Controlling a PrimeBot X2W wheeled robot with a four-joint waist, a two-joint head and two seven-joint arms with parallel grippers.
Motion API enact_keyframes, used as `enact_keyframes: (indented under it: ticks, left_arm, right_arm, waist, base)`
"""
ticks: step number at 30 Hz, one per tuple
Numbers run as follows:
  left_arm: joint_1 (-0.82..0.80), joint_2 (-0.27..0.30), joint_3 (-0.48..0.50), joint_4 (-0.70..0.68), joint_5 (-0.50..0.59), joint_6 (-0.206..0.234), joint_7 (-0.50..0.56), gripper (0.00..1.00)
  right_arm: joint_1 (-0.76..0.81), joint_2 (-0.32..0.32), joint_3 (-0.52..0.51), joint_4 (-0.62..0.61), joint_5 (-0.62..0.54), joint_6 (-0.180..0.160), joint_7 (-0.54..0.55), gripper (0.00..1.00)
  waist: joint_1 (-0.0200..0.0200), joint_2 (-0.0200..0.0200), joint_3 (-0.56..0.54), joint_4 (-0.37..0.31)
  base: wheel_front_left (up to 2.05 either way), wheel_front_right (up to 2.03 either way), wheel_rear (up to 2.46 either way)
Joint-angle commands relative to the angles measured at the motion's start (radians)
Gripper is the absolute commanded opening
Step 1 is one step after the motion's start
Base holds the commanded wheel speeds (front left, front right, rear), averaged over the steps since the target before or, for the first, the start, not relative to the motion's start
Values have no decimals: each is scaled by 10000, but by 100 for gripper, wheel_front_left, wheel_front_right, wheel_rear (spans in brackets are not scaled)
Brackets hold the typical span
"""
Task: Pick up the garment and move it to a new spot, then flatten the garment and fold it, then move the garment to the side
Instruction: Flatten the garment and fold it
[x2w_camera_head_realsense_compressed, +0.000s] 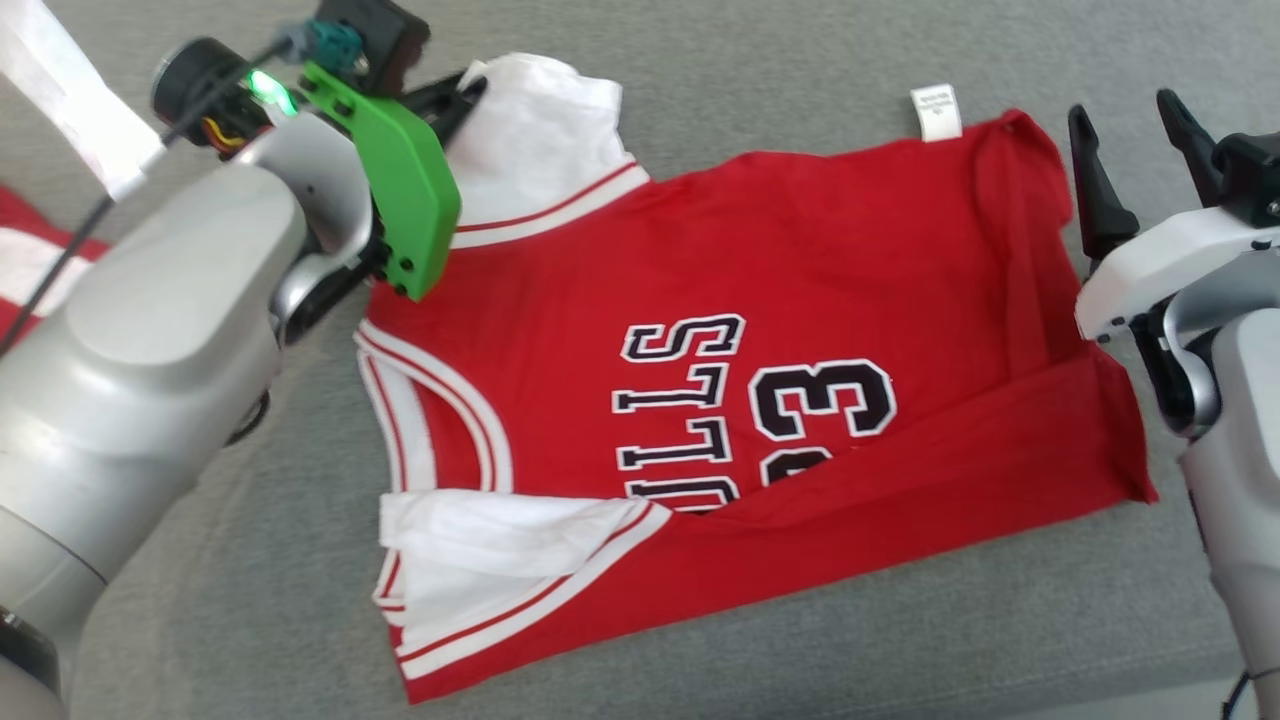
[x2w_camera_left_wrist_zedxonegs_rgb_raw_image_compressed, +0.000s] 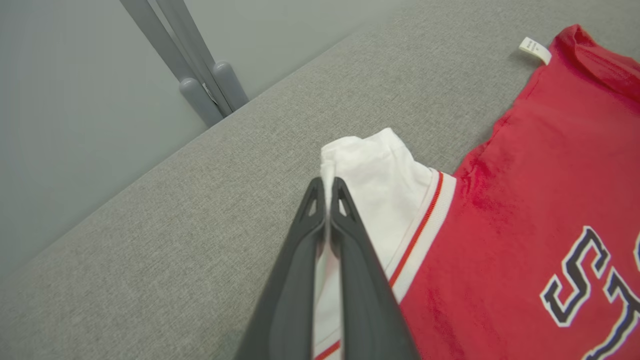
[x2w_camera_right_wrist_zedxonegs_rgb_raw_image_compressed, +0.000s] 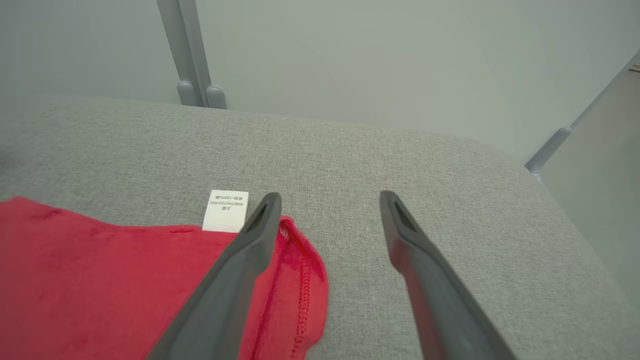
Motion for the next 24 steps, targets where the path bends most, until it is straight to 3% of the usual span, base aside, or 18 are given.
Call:
enact_keyframes:
  ticks: [1,13,24]
  left_arm:
    - [269,-33,-44,-83,31,-13,-198,0]
    - [1641,-323,-260,-1351,341,713,-1491,0]
    - [2005,-360,-317,-1846,350,968,-1698,0]
  right_arm:
    - [149,-202,71,152,151,-19,209,100]
    - [-339,-1567,865,1813,1175,-19,1580,100]
    - [-782,-2127,1014,3422,1393,-19,2015,100]
  waist:
    - [0,0,-1009,1176]
    - [0,0,-1163,2606]
    - [0,0,-926,3003]
  base:
    - [0,0,0]
    - [0,0,0]
    - [0,0,0]
